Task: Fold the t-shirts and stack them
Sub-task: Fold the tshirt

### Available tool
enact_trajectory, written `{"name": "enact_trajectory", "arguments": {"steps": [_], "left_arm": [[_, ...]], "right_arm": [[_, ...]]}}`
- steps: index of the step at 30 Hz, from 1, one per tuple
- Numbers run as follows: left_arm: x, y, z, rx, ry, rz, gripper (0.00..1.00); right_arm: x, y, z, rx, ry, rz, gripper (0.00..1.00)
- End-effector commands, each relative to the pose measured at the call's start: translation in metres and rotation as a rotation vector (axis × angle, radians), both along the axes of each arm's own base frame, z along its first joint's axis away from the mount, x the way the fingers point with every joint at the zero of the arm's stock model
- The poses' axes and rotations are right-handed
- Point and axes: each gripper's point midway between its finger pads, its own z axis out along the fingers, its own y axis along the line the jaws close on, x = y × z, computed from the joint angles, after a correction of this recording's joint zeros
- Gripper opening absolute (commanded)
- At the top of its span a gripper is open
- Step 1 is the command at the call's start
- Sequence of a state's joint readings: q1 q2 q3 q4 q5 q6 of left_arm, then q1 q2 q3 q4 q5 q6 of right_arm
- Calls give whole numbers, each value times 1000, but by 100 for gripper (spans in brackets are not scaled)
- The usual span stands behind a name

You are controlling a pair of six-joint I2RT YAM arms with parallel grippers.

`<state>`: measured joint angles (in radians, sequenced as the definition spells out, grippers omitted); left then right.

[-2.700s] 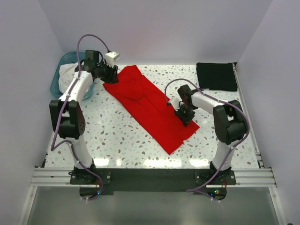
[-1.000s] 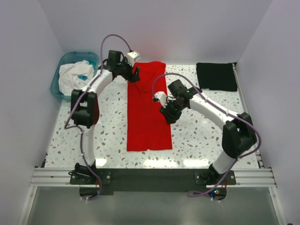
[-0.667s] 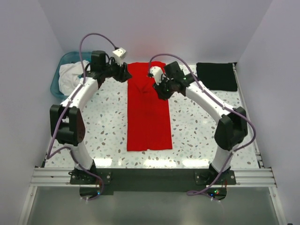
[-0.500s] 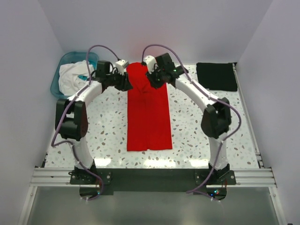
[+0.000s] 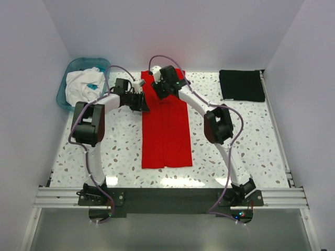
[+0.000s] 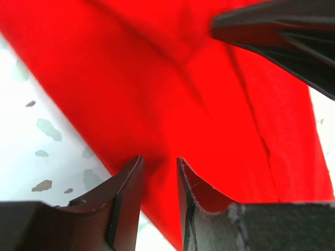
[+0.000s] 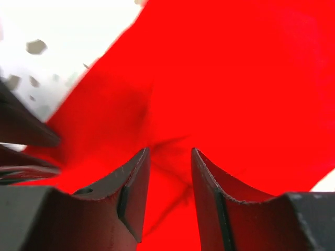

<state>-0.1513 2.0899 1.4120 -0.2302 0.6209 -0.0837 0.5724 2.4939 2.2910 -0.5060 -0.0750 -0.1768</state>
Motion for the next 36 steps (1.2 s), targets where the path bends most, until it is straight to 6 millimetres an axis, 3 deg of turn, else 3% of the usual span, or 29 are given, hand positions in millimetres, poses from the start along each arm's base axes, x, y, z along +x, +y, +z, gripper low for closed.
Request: {"name": "enact_trajectory", "arguments": {"steps": [1,10,26,34,36], "left_arm": [[12,5,-5,13,24,57,36],[-2,10,-25,41,85,68,36],[-5,15,-33,43,120,70,35],[-3,18,-35,47,128,74,35],[-2,19,-36,48,129,73,35]], "right_arm": [[8,32,43,100,-135,11,41],[12,46,21,89,-146,6,42],[19,41,-16,23,-154,-6,41],[18,35,-28,-24,-152,-3,36],[19,31,-29,-34,-151,-8,30]]}}
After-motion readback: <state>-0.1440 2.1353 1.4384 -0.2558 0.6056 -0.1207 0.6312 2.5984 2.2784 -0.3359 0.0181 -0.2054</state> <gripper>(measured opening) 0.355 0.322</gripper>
